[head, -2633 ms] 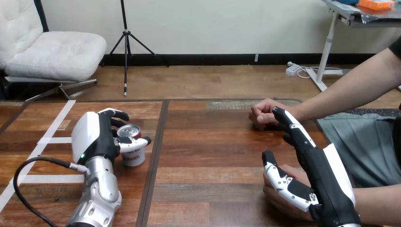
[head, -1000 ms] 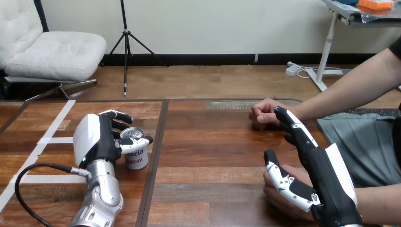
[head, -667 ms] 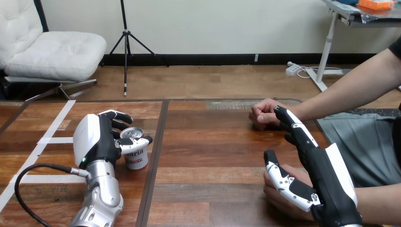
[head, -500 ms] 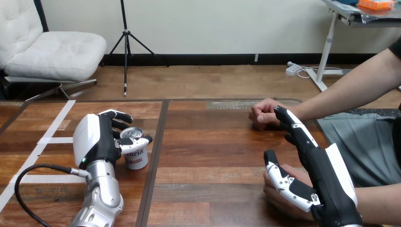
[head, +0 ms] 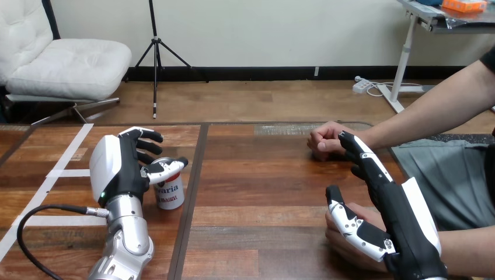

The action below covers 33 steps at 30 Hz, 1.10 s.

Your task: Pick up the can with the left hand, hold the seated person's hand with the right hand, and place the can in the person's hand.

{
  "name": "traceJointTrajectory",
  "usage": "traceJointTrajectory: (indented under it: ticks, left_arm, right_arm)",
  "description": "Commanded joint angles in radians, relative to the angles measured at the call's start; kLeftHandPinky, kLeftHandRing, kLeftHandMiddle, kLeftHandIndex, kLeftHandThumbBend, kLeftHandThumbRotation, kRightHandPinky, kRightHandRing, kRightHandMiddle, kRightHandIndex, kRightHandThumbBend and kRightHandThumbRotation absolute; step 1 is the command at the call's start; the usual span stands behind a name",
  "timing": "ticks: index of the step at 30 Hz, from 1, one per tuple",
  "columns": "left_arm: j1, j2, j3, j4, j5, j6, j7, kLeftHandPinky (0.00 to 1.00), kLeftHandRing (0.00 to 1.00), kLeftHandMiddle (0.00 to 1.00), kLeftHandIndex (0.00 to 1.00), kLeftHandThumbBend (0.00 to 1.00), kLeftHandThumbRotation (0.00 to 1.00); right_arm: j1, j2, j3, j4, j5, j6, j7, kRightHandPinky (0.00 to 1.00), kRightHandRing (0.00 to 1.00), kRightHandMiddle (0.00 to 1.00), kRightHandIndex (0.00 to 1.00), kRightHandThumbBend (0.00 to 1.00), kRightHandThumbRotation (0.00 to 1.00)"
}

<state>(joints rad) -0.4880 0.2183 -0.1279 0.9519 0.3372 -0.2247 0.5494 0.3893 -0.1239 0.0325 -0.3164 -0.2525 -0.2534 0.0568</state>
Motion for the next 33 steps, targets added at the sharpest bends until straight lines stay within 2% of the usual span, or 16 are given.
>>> traceJointTrajectory:
  ticks: [1, 13, 21, 28, 33]
  left_arm:
    - [-0.031, -0.013, 0.025, -0.013, -0.02, -0.039, 0.003, 0.45, 0.5, 0.54, 0.56, 0.73, 0.0]
    - [-0.022, -0.02, 0.042, -0.033, -0.043, -0.089, -0.013, 0.44, 0.5, 0.54, 0.54, 0.73, 0.0]
    - [-0.018, -0.024, 0.046, -0.048, -0.051, -0.102, -0.024, 0.43, 0.49, 0.53, 0.53, 0.71, 0.0]
    - [-0.017, -0.024, 0.048, -0.067, -0.05, -0.098, -0.039, 0.43, 0.48, 0.53, 0.53, 0.72, 0.0]
    - [-0.017, -0.017, 0.039, -0.082, -0.034, -0.065, -0.067, 0.44, 0.5, 0.54, 0.55, 0.74, 0.0]
  right_arm:
    - [-0.032, -0.002, -0.002, -0.06, -0.001, -0.017, -0.013, 0.94, 0.95, 0.94, 0.93, 0.14, 0.11]
    - [-0.038, 0.001, 0.001, -0.051, 0.006, -0.014, -0.011, 0.94, 0.95, 0.95, 0.93, 0.14, 0.11]
    - [-0.043, 0.002, 0.003, -0.047, 0.002, -0.013, -0.013, 0.94, 0.96, 0.95, 0.93, 0.14, 0.11]
    - [-0.047, 0.004, 0.004, -0.046, 0.005, -0.017, -0.014, 0.95, 0.96, 0.95, 0.93, 0.15, 0.11]
    - [-0.049, 0.003, 0.005, -0.046, 0.005, -0.019, -0.013, 0.96, 0.97, 0.95, 0.93, 0.15, 0.11]
